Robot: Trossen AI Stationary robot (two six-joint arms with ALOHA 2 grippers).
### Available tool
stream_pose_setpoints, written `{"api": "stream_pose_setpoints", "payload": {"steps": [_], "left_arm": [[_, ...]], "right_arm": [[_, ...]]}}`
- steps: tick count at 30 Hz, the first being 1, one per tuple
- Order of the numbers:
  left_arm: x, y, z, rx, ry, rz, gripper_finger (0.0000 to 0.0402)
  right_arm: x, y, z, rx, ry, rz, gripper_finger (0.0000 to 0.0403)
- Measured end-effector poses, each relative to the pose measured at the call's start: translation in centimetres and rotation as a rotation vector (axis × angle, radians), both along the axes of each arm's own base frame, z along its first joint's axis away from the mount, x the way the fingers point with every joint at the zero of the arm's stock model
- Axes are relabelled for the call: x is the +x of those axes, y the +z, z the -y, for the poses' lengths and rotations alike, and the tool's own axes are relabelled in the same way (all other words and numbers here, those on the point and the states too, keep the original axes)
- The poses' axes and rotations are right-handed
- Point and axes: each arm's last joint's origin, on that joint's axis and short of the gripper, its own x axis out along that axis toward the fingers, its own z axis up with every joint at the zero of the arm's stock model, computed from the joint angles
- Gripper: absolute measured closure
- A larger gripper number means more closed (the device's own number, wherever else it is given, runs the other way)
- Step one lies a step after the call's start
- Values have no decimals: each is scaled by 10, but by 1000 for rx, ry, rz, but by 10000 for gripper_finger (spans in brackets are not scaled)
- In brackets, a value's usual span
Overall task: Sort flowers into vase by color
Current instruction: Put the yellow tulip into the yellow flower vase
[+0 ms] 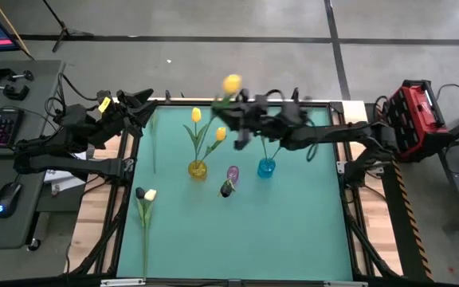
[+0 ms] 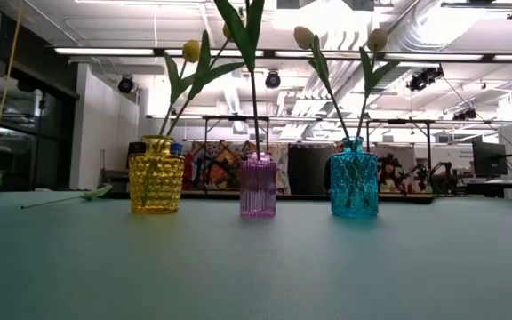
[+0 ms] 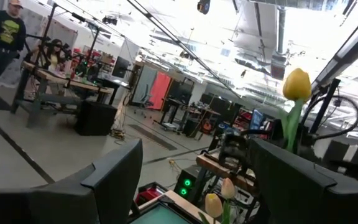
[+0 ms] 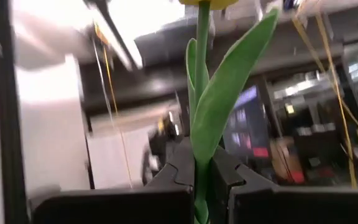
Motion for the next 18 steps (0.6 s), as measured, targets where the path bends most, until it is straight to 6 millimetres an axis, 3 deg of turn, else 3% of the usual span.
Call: {"api": "stream_pose_setpoints", "payload": {"steps": [9, 18], "left_arm": [[0, 0, 0, 0, 0, 0, 117], [0, 0, 0, 0, 1, 0, 117]], "right_arm": [[45, -2, 3, -42, -34, -216, 403], [79, -49, -4, -53, -127, -337, 403]]}}
